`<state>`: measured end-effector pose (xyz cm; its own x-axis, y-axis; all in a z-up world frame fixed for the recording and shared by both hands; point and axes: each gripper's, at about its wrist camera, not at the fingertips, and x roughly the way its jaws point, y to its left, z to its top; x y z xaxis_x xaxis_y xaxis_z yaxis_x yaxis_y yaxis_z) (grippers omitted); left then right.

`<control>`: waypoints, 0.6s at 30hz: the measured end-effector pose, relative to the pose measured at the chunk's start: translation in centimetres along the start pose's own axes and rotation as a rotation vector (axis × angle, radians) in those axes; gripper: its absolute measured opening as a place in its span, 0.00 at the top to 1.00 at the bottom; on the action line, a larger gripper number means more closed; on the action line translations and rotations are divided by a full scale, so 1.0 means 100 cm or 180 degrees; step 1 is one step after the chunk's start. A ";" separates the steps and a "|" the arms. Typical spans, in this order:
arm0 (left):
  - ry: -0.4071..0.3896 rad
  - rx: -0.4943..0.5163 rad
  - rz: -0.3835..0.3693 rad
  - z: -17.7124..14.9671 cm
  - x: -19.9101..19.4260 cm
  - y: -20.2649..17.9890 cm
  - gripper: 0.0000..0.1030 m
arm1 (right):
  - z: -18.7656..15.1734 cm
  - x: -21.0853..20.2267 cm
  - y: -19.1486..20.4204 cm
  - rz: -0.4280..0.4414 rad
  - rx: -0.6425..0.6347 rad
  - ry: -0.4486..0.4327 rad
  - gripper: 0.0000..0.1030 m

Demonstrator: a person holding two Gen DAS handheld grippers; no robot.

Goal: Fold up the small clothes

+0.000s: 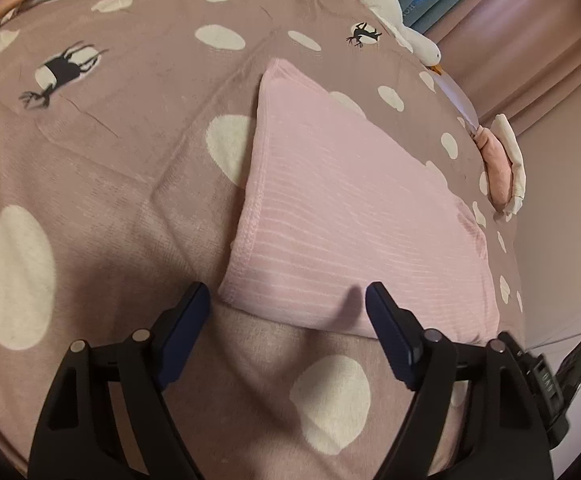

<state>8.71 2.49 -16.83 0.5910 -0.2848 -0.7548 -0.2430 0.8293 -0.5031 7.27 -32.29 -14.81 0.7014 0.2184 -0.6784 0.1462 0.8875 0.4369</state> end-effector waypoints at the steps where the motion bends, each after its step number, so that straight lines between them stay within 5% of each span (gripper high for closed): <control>1: -0.0023 -0.0005 -0.0021 0.001 0.002 0.000 0.26 | -0.003 0.003 -0.004 0.0044 0.0048 0.0025 0.16; 6: -0.0057 -0.0065 -0.0091 0.014 0.019 -0.001 0.34 | -0.005 0.020 -0.023 0.0522 0.0434 0.0048 0.22; 10: -0.0145 -0.0030 0.0048 0.024 0.027 -0.003 0.56 | 0.001 0.029 -0.023 0.0595 0.0516 0.0018 0.30; 14: -0.0124 -0.0069 0.0003 0.029 0.029 0.001 0.73 | 0.013 0.048 -0.012 0.0457 0.0446 0.0036 0.56; 18: -0.0139 0.0022 0.0002 0.026 0.019 -0.003 0.79 | 0.018 0.050 -0.008 0.0301 0.0400 0.0012 0.79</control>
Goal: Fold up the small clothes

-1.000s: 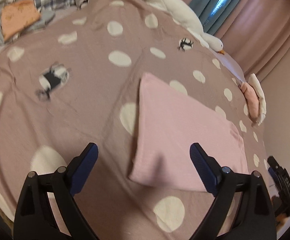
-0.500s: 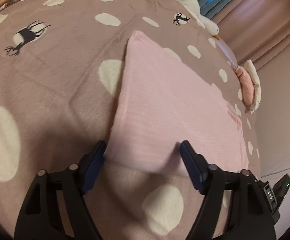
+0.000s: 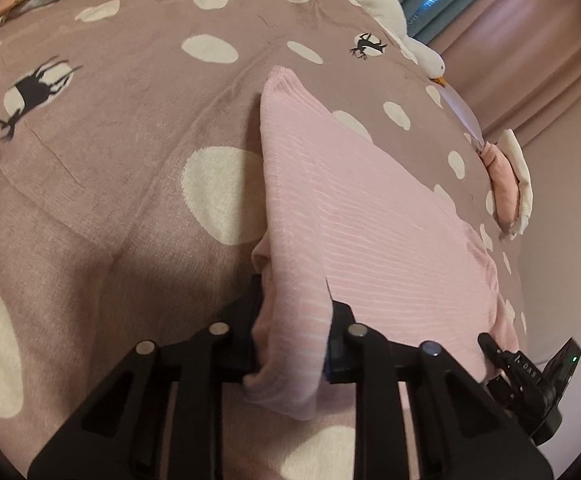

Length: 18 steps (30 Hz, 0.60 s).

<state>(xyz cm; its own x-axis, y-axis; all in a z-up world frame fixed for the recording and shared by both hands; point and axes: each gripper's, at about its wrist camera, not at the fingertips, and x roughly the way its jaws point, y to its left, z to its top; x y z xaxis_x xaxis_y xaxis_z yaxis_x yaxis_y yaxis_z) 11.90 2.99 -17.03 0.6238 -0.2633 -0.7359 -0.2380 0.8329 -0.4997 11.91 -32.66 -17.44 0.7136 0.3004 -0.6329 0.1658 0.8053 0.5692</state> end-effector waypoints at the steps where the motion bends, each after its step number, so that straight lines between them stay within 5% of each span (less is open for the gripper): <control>1: -0.0001 0.0031 -0.0004 -0.001 -0.003 -0.002 0.79 | 0.000 -0.003 0.001 -0.0009 -0.0026 -0.0030 0.82; 8: 0.0003 0.0476 0.0091 -0.031 -0.043 -0.020 0.79 | -0.011 -0.056 0.015 0.0003 -0.0282 -0.0276 0.84; 18: 0.0294 0.0581 0.0115 -0.067 -0.058 -0.008 0.75 | -0.030 -0.103 0.019 -0.0109 -0.0460 -0.0419 0.84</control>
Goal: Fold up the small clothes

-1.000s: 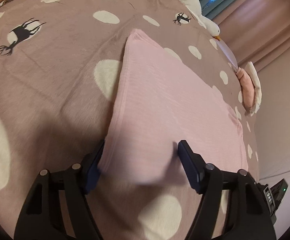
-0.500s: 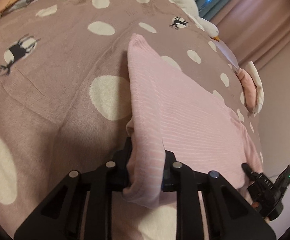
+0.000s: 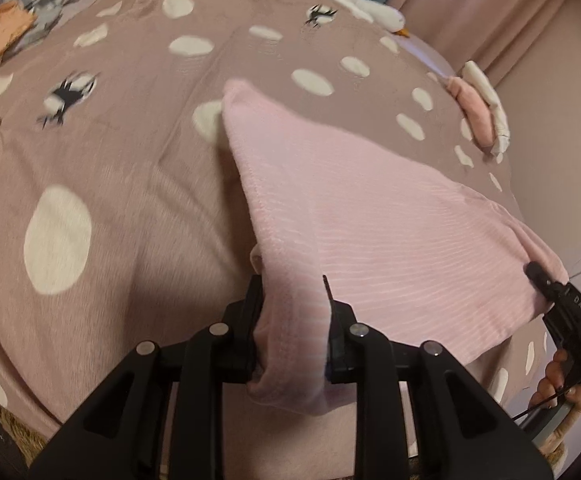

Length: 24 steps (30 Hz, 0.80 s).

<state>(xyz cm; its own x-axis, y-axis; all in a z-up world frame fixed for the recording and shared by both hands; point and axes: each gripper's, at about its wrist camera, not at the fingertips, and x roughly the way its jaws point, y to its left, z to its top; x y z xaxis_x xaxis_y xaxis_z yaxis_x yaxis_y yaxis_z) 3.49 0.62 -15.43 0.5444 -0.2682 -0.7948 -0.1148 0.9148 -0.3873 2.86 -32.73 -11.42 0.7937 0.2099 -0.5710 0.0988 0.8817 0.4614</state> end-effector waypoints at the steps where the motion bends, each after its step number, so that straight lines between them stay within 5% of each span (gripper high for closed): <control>1: 0.0050 -0.0033 0.0004 -0.001 0.004 0.002 0.73 | -0.002 0.003 -0.003 -0.0034 0.0009 0.0044 0.84; 6: 0.0107 -0.0063 0.0067 -0.004 0.004 0.005 0.61 | -0.010 0.020 -0.011 -0.0286 0.0068 0.0229 0.84; 8: 0.0103 -0.0054 0.0118 -0.004 0.000 0.006 0.46 | -0.011 0.022 -0.011 -0.0358 0.0056 0.0253 0.84; 14: -0.0061 -0.0075 0.0156 0.000 -0.018 0.012 0.36 | -0.006 0.011 0.017 -0.0381 -0.0303 0.0030 0.84; 24: -0.0335 -0.0154 0.0264 0.004 -0.046 0.026 0.28 | -0.005 0.003 0.103 0.0102 -0.1087 -0.0192 0.85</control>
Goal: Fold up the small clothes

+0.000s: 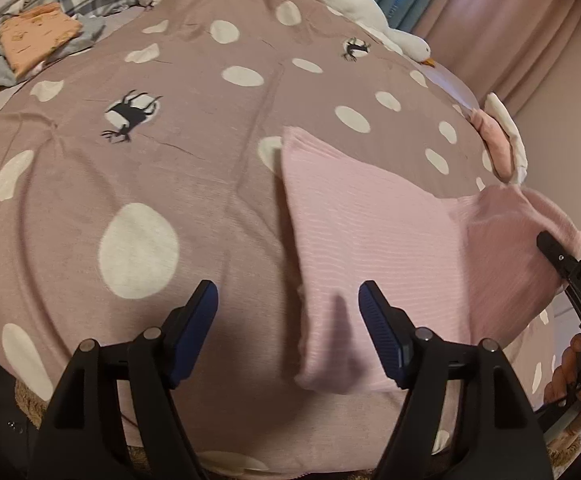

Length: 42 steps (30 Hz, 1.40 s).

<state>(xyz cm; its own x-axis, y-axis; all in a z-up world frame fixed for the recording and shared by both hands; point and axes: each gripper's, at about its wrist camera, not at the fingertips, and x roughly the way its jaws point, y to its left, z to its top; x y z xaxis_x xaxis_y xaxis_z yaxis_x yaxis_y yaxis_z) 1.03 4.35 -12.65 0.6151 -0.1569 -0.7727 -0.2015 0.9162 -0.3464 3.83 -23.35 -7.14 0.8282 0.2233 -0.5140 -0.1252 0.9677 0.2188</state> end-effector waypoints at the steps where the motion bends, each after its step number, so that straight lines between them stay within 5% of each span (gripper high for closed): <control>1: -0.0005 -0.0024 0.0001 0.001 -0.001 0.003 0.28 | 0.000 0.002 0.008 0.0037 -0.0067 0.0000 0.85; 17: -0.0058 -0.0131 0.0040 0.005 -0.007 0.013 0.28 | -0.057 0.036 0.084 0.0557 -0.0882 0.0666 0.85; 24: -0.0110 -0.0138 0.0039 0.007 -0.013 0.013 0.27 | -0.072 0.048 0.082 0.0595 -0.0876 0.0930 0.85; 30: -0.0202 -0.0131 -0.0038 0.013 -0.024 0.010 0.23 | -0.068 0.037 0.078 0.0719 -0.0785 0.0891 0.83; 33: -0.0262 -0.0107 -0.0135 0.018 -0.030 0.005 0.21 | -0.063 0.027 0.071 0.0890 -0.0670 0.0902 0.73; 35: -0.0282 -0.0071 -0.0172 0.022 -0.031 0.001 0.21 | -0.061 0.018 0.068 0.0976 -0.0646 0.0849 0.43; 36: -0.0292 -0.0046 -0.0195 0.023 -0.031 -0.003 0.20 | -0.059 0.012 0.065 0.0978 -0.0624 0.0765 0.38; 42: -0.0116 0.0087 -0.0296 0.021 -0.016 -0.021 0.19 | -0.052 -0.007 0.043 0.0904 -0.0412 0.0524 0.31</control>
<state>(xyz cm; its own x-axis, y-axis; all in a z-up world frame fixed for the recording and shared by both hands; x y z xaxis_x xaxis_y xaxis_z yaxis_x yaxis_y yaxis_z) 2.12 3.47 -9.56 0.6576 -0.2285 -0.7178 -0.1217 0.9081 -0.4006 -0.12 -18.71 -10.10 0.6525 0.4912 -0.5770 -0.4148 0.8688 0.2705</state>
